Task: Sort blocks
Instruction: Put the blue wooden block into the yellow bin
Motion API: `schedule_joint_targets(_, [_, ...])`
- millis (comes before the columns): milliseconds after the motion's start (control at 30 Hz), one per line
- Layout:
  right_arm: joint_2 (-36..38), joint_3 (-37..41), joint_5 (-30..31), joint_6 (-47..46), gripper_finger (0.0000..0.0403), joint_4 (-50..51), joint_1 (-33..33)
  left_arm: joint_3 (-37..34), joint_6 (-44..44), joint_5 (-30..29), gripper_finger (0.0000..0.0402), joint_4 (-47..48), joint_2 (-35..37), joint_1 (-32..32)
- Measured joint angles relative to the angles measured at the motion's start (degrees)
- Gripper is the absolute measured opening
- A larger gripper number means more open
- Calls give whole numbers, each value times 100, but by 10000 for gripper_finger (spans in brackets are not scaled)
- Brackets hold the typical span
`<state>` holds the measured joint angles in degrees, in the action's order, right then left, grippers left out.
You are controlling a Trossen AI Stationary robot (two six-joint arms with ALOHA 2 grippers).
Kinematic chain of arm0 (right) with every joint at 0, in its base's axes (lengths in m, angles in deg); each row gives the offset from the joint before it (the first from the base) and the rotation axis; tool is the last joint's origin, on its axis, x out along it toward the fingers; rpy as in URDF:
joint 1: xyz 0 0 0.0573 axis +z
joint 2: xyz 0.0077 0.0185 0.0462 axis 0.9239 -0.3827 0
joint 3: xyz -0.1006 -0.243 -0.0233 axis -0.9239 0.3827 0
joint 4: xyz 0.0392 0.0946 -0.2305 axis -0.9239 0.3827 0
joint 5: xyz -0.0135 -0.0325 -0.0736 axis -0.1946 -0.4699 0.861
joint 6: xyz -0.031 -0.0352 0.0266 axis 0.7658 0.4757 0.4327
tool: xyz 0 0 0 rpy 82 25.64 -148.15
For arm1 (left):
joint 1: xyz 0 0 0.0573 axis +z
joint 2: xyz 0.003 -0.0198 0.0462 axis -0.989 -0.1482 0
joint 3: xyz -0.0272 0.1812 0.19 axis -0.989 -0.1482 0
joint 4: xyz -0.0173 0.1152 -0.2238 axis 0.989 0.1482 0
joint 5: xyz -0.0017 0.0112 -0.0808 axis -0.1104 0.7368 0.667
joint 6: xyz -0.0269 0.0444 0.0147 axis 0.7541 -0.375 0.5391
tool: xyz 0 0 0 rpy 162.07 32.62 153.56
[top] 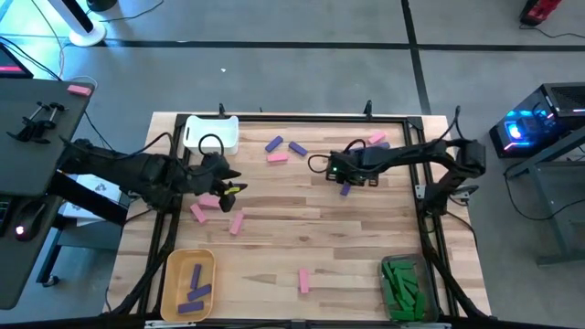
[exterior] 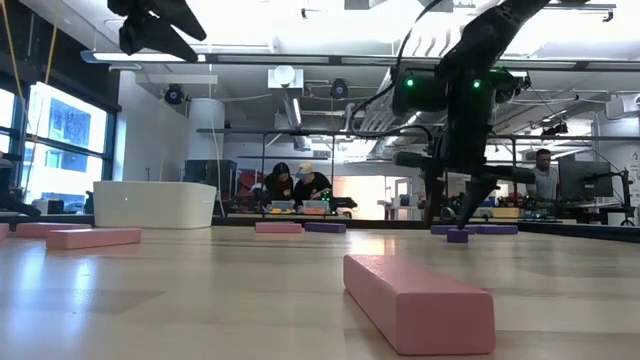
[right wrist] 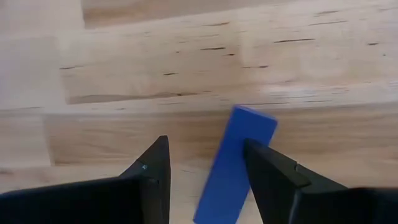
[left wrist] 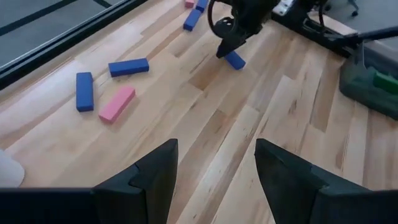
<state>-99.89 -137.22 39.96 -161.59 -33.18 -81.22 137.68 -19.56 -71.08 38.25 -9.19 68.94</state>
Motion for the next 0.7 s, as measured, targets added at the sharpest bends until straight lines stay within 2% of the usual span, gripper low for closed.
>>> schedule_joint_targets(133, [-235, -94, -29, -97, 142, 119, 37, 0, -91, 71, 201, 2, 0, 55])
schedule_joint_targets(300, [-187, -263, 209, -238, 142, 379, 66, 0, -73, 76, 201, 2, 0, 55])
schedule_joint_targets(533, [-70, -1004, 677, 87, 142, 1442, 94, 0, -174, 76, 201, 3, 0, 53])
schedule_joint_targets(700, [-72, -938, 625, -135, 142, 1548, 180, 0, -163, 89, 201, 0, -2, 53])
